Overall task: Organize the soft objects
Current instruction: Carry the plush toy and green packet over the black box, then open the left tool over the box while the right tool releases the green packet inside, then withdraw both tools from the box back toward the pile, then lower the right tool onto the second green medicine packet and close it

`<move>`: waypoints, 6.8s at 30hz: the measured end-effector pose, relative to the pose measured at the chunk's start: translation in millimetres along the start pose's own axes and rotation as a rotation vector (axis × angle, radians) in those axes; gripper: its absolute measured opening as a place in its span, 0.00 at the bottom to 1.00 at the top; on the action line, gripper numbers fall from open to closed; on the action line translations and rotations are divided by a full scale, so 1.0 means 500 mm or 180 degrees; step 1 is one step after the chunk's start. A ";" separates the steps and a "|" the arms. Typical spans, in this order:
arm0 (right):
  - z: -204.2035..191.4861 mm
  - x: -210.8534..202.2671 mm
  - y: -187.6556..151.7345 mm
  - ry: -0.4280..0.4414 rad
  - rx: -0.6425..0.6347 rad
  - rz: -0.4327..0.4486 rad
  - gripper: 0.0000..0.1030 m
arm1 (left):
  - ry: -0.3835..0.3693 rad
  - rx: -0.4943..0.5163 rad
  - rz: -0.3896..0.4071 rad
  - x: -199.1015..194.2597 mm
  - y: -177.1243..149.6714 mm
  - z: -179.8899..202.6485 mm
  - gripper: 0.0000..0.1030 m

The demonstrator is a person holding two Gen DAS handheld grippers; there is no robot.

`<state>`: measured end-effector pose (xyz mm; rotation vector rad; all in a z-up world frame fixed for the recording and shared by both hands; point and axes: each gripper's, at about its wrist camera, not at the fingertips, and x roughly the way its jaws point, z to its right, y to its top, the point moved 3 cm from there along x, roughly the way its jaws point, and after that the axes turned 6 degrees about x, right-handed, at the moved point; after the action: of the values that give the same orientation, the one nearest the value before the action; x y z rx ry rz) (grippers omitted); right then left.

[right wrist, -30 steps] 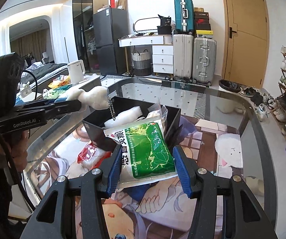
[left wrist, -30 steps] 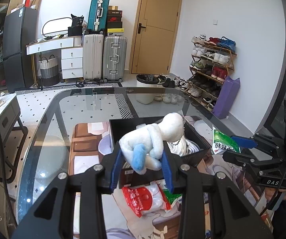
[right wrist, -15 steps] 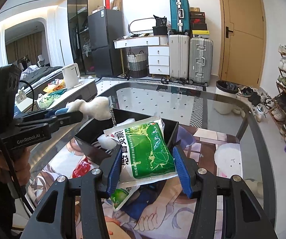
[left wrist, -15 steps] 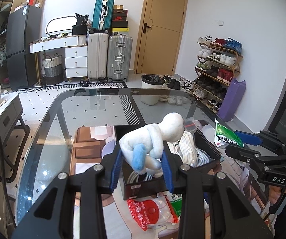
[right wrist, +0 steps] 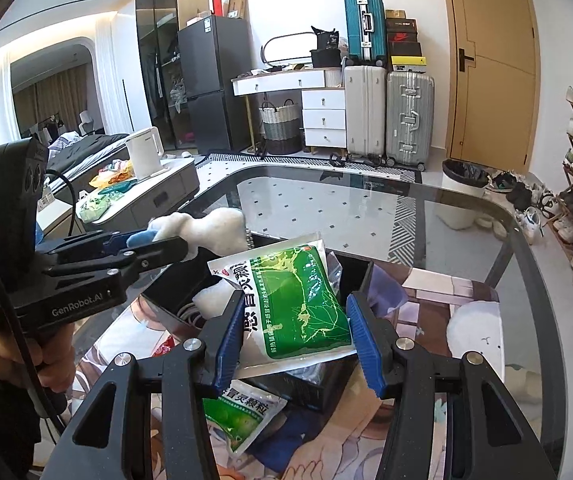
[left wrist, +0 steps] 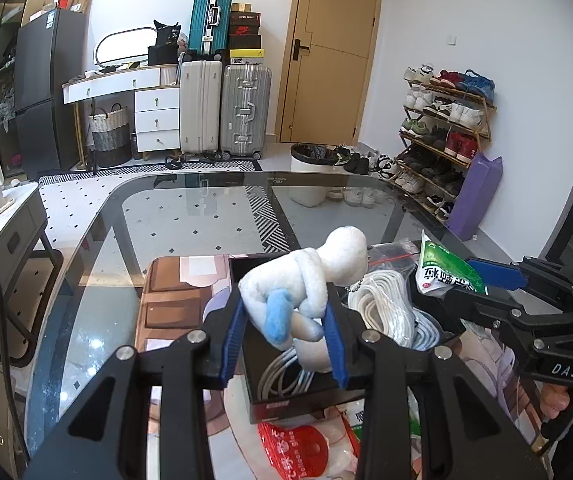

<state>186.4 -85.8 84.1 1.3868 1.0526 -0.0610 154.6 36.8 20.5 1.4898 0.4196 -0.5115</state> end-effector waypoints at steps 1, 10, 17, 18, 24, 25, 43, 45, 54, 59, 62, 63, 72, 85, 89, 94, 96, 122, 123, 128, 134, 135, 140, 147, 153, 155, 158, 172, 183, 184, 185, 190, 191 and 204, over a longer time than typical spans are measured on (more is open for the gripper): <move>-0.001 0.003 0.001 -0.0006 -0.0005 -0.0004 0.49 | 0.0007 0.0002 0.0000 0.002 0.001 0.000 0.34; -0.015 0.035 0.010 0.0057 -0.0062 -0.0067 0.49 | 0.0039 0.0019 -0.0039 0.036 0.015 0.006 0.34; -0.019 0.072 0.008 0.0017 -0.0180 -0.0171 0.49 | 0.0031 0.0043 -0.0111 0.064 0.015 0.016 0.34; -0.019 0.077 0.006 -0.0002 -0.0199 -0.0190 0.49 | 0.0026 0.0050 -0.0125 0.068 0.014 0.017 0.34; -0.012 0.100 0.001 -0.0127 -0.0302 -0.0251 0.49 | 0.0014 0.0064 -0.0187 0.087 0.014 0.022 0.34; -0.013 0.103 0.000 -0.0166 -0.0345 -0.0260 0.49 | 0.0008 0.0067 -0.0195 0.089 0.013 0.024 0.34; -0.020 0.142 -0.009 -0.0291 -0.0655 -0.0453 0.50 | -0.0001 0.0173 -0.0306 0.106 -0.003 0.030 0.34; -0.018 0.143 -0.012 -0.0263 -0.0632 -0.0482 0.49 | -0.0003 0.0205 -0.0325 0.106 -0.004 0.036 0.34; -0.017 0.146 -0.008 -0.0229 -0.0610 -0.0556 0.54 | -0.0018 0.0202 -0.0362 0.097 -0.010 0.037 0.36; -0.021 0.116 0.000 -0.0178 -0.0630 -0.0420 0.77 | -0.0017 0.0237 -0.0360 0.084 -0.011 0.040 0.43; -0.018 0.097 0.002 -0.0248 -0.0635 -0.0350 0.83 | 0.0003 0.0237 -0.0365 0.076 -0.011 0.041 0.53; -0.013 0.091 -0.001 -0.0259 -0.0612 -0.0338 0.85 | 0.0007 0.0229 -0.0359 0.072 -0.012 0.040 0.56; 0.006 0.040 -0.021 -0.0242 -0.0381 -0.0117 0.99 | -0.0163 0.0325 -0.0314 0.043 -0.017 0.066 0.81; 0.015 -0.007 -0.065 -0.0111 -0.0033 -0.0050 0.99 | 0.0028 0.0160 -0.0225 -0.006 -0.040 0.023 1.00; 0.008 -0.003 -0.078 -0.0106 0.0029 -0.0104 0.99 | 0.0078 0.0123 -0.0234 -0.019 -0.057 0.014 1.00; 0.004 0.006 -0.097 -0.0092 0.0107 -0.0216 0.99 | 0.0165 0.0133 -0.0288 -0.025 -0.084 0.010 1.00; 0.001 0.011 -0.105 -0.0069 0.0121 -0.0266 0.99 | 0.0193 0.0137 -0.0321 -0.024 -0.094 0.013 1.00; -0.003 0.072 -0.154 -0.0084 0.0159 -0.0720 0.99 | 0.0167 0.0130 -0.0524 -0.012 -0.172 0.015 1.00; -0.004 0.074 -0.156 -0.0077 0.0162 -0.0733 0.99 | 0.0162 0.0134 -0.0528 -0.012 -0.172 0.015 1.00; -0.015 0.096 -0.173 -0.0121 0.0155 -0.0863 0.99 | 0.0135 0.0094 -0.0536 -0.013 -0.175 0.014 1.00; -0.021 0.107 -0.178 -0.0091 0.0155 -0.0913 0.99 | 0.0100 0.0078 -0.0551 -0.011 -0.176 0.012 1.00; -0.020 0.108 -0.179 -0.0089 0.0164 -0.0918 0.99 | 0.0092 0.0091 -0.0554 -0.010 -0.176 0.013 1.00; -0.013 0.108 -0.183 -0.0114 0.0170 -0.0940 0.99 | 0.0049 0.0115 -0.0584 -0.009 -0.176 0.014 1.00; 0.002 0.102 -0.183 -0.0174 0.0170 -0.0971 0.99 | 0.0026 0.0090 -0.0628 -0.004 -0.176 0.011 1.00; 0.020 0.092 -0.186 -0.0201 0.0190 -0.0991 0.99 | -0.0004 0.0079 -0.0644 -0.003 -0.177 0.011 1.00; 0.016 0.091 -0.185 -0.0164 0.0185 -0.0985 0.99 | -0.0003 0.0075 -0.0646 -0.003 -0.177 0.010 1.00; 0.009 0.088 -0.184 -0.0067 0.0201 -0.0973 0.99 | -0.0012 0.0068 -0.0643 -0.003 -0.177 0.008 1.00; -0.059 0.112 -0.190 0.0005 0.0052 -0.0998 0.99 | -0.0038 -0.0095 -0.0664 -0.003 -0.181 -0.017 1.00; -0.044 0.119 -0.190 -0.0187 0.0005 -0.1048 0.99 | -0.0092 -0.0120 -0.0685 -0.001 -0.182 -0.017 1.00; -0.041 0.118 -0.190 -0.0187 0.0018 -0.1047 0.99 | -0.0089 -0.0121 -0.0688 -0.001 -0.182 -0.017 1.00; -0.036 0.118 -0.190 -0.0186 0.0024 -0.1046 0.99 | -0.0095 -0.0125 -0.0689 -0.001 -0.182 -0.017 1.00; -0.031 0.113 -0.190 -0.0154 0.0032 -0.1027 0.99 | -0.0100 -0.0126 -0.0686 -0.001 -0.182 -0.017 1.00; -0.034 0.114 -0.192 -0.0151 0.0023 -0.1028 0.99 | -0.0094 -0.0125 -0.0687 0.000 -0.182 -0.017 1.00; -0.051 0.113 -0.197 -0.0243 -0.0154 -0.0982 0.79 | -0.0073 -0.0109 -0.0702 0.004 -0.185 -0.019 1.00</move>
<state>145.7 -60.6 -21.8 1.1605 1.1883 -0.3104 104.8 45.0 -57.7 1.4109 0.5758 -0.6916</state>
